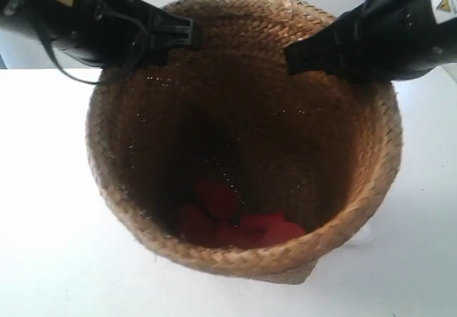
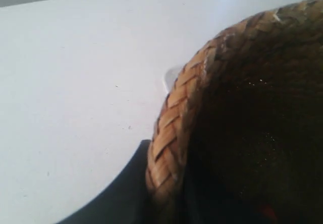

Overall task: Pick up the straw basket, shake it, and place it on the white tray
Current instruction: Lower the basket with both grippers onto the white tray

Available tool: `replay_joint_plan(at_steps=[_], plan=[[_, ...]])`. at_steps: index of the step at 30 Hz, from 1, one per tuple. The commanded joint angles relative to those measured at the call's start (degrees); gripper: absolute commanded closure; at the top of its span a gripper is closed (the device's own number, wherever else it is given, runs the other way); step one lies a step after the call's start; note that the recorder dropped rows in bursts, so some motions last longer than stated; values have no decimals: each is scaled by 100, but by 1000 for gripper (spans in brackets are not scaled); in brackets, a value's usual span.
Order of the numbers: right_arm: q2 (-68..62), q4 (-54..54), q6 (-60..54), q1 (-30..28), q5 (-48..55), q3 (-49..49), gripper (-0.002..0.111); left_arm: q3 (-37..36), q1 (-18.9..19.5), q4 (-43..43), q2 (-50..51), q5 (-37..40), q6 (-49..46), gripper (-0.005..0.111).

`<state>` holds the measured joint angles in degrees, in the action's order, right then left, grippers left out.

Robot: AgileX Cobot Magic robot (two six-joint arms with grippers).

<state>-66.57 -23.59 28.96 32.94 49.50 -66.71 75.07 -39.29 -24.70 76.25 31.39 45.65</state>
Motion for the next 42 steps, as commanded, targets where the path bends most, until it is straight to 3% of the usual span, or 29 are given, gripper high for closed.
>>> replay_joint_plan(at_steps=[1,10,13,19,23,31,36,42], plan=[[-93,366,-918,-539,516,-581,108,655,58,422,297,117,-210,107],[-694,1479,-2568,-1549,1376,-1467,108,1364,58,934,1051,36,-240,107],[-1063,2128,-3171,-1943,1604,-1650,108,1370,58,934,1176,-371,-240,107],[-1657,2970,-3418,-2513,1646,-1889,108,1370,58,812,1426,-777,-240,107],[-1808,3188,-3667,-2700,1503,-1989,108,1370,58,714,1681,-792,-124,107],[-2239,3282,-3849,-2965,1400,-2303,108,1370,104,115,2115,-1688,1279,107],[-2623,3624,-4177,-2965,1261,-2348,108,1370,131,-691,2188,-1398,1697,107],[-2920,3698,-4177,-2965,1312,-2348,108,1370,198,-768,2224,-1451,1907,107]])
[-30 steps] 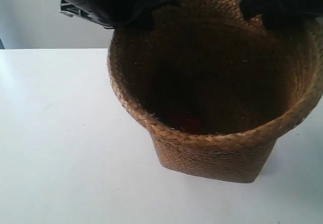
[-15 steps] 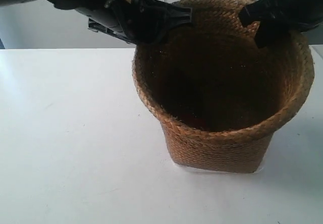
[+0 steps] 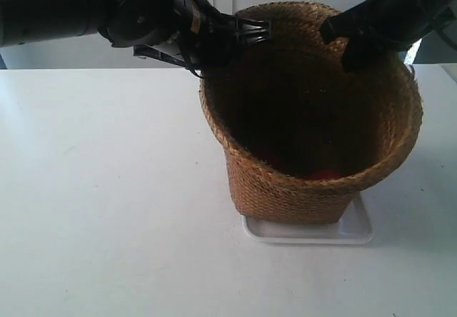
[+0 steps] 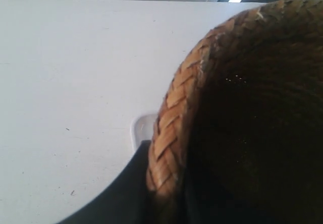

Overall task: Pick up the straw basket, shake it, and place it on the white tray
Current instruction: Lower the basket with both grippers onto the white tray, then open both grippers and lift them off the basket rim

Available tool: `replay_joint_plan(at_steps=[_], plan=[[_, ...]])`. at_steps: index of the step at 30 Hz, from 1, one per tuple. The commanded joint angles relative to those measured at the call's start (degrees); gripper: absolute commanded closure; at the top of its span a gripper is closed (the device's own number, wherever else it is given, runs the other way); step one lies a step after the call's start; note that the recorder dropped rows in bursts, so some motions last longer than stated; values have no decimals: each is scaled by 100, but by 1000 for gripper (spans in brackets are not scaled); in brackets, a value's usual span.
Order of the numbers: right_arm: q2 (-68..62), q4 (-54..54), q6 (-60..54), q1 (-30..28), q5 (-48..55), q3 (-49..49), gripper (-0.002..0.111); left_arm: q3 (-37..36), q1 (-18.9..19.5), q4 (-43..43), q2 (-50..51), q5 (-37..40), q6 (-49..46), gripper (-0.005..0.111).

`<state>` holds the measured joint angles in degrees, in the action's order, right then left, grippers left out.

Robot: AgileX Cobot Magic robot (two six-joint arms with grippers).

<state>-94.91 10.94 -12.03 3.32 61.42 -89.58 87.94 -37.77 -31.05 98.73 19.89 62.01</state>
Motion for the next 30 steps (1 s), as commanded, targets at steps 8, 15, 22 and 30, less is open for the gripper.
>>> replay_joint_plan(at_steps=[8,15,22,30], plan=[[-84,-154,-121,-2,165,-61,108,83,45,133,71,-604,261,107],[-74,-153,-98,-2,-110,-61,108,83,45,238,71,-947,251,107],[-125,-142,-84,-2,25,-61,102,83,45,225,71,-734,-166,107],[-125,-142,-13,-2,3,-61,48,83,45,249,71,-581,-283,84]])
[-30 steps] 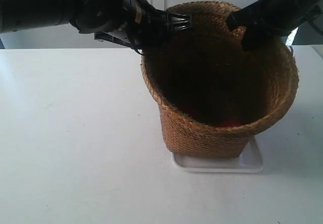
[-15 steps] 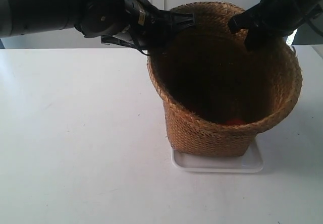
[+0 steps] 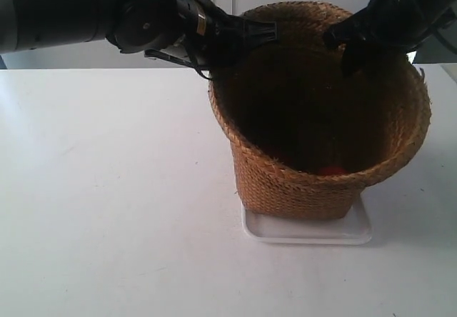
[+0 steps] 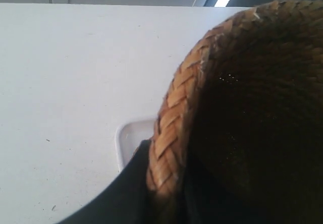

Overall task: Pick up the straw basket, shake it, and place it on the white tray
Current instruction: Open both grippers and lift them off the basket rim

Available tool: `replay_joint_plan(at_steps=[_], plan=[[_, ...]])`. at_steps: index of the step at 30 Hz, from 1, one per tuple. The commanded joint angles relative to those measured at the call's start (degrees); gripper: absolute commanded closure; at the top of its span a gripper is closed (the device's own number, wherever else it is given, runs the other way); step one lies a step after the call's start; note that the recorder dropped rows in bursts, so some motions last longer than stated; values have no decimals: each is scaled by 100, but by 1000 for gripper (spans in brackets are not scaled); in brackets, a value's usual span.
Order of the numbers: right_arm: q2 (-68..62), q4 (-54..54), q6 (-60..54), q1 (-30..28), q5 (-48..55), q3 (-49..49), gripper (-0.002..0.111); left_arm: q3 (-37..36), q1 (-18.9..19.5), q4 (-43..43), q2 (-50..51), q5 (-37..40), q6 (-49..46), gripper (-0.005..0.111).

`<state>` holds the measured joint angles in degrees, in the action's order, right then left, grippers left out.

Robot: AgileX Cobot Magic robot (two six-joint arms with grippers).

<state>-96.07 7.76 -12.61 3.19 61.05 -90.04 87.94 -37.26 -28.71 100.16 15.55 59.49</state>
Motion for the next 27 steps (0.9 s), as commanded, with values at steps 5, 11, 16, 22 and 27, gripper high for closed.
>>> replay_joint_plan(at_steps=[5,11,16,22,27], plan=[[62,176,96,10,-8,-15,44,83,-5,39,-72,132,-31,38],[488,-13,158,10,-142,-15,44,83,1,-84,-183,641,-156,34],[881,-232,387,10,-239,-15,44,83,1,-767,-600,950,-156,34],[1285,-241,538,10,-240,-15,44,83,1,-1078,-910,1524,-156,34],[1540,-241,538,10,-239,-15,45,83,1,-1116,-1056,1769,-172,34]])
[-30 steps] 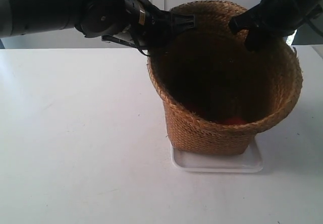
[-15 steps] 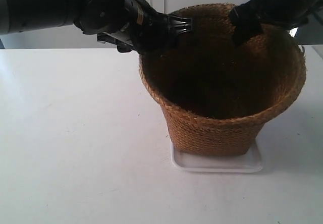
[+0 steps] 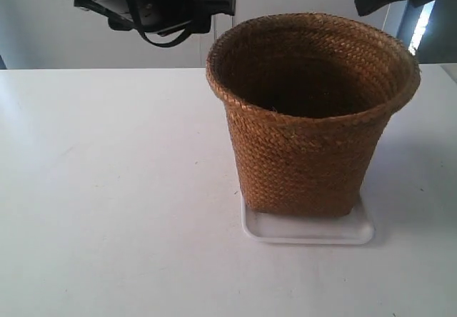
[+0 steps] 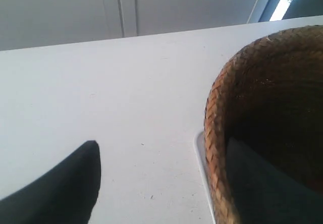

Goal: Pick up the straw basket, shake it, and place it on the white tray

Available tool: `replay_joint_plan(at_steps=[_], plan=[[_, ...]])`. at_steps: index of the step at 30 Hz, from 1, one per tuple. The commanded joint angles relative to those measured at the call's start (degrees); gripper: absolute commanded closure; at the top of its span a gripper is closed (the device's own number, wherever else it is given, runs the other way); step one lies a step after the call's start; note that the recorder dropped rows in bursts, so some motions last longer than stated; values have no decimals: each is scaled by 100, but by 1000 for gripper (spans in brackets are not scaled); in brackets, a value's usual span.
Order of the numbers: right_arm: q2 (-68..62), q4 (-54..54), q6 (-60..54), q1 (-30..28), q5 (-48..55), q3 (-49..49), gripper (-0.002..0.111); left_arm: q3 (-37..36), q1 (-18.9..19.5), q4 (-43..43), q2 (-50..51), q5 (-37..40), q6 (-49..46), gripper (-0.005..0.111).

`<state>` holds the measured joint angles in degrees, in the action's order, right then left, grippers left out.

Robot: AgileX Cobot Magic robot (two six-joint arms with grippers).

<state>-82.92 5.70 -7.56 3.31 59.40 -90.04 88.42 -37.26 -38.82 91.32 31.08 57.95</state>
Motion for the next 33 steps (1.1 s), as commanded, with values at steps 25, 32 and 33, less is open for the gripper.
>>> replay_joint_plan(at_steps=[25,32,33], plan=[[2610,117,33,-1,-406,1712,94,-1157,1,673,-1328,1438,-2077,107],[4086,117,-6,-1,-1771,3410,95,-3041,1,1640,-1599,-786,-2054,107],[4273,117,-6,-1,-1853,3585,95,-3321,1,1717,-1653,-1203,-2043,107]])
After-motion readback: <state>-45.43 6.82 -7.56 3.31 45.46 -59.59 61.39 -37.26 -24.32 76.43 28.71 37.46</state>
